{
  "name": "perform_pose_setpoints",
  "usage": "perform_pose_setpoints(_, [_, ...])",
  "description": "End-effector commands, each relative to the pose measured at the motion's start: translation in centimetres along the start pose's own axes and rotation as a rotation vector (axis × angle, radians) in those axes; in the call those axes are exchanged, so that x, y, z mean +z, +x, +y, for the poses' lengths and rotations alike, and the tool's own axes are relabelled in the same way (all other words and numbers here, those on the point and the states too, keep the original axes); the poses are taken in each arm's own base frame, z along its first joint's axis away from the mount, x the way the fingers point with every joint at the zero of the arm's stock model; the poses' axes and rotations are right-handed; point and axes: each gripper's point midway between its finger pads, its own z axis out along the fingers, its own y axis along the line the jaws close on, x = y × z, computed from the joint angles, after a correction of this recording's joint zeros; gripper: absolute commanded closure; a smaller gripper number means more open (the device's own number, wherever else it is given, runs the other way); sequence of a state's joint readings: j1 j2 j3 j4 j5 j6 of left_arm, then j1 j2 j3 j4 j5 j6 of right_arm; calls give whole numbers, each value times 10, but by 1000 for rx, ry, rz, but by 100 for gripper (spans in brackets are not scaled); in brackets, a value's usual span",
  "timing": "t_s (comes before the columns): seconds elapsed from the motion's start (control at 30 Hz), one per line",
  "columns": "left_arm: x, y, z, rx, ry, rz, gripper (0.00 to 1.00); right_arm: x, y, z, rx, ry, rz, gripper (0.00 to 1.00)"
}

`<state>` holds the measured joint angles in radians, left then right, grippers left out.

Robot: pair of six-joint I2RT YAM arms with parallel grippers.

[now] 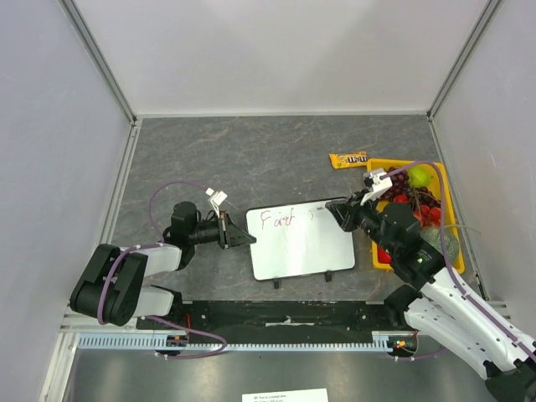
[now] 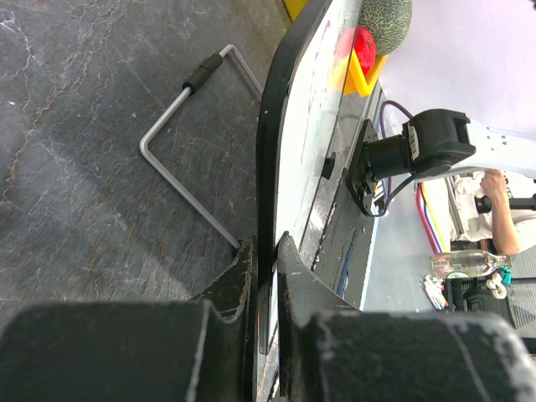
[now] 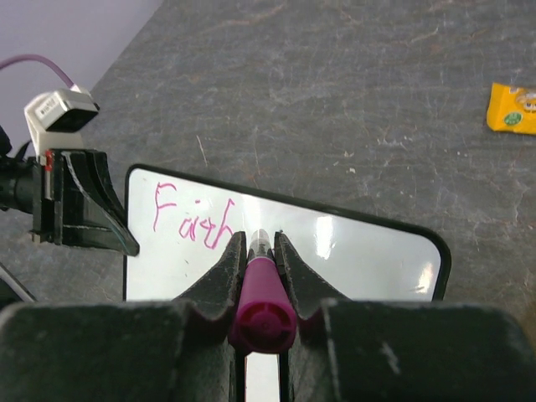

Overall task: Write a sentence on the whiteboard
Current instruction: Write on the whiteboard with the whiteboard.

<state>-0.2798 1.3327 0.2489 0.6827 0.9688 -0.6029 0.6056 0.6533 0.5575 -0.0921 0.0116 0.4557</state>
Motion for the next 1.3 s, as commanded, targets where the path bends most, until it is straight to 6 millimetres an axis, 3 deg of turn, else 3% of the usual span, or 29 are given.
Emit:
perform_pose_setpoints(0.0, [3, -2, 16, 42, -75, -15, 98, 1, -42, 14, 2, -30, -101, 100])
perform_pose_setpoints(0.17, [3, -2, 16, 42, -78, -17, 98, 10, -40, 6, -11, 7, -101, 100])
perform_pose_setpoints(0.53, [3, -2, 16, 44, -75, -13, 98, 15, -11, -9, -20, 51, -41, 100])
perform_pose_setpoints(0.87, [3, -3, 16, 42, -77, -15, 98, 19, -2, -18, -27, 86, -37, 100])
perform_pose_setpoints(1.17, [3, -2, 16, 43, -78, -13, 98, 6, -27, -7, -6, 50, -106, 100])
perform_pose_setpoints(1.27, [3, -2, 16, 42, -78, -13, 98, 2, -23, -11, -7, 71, -91, 100])
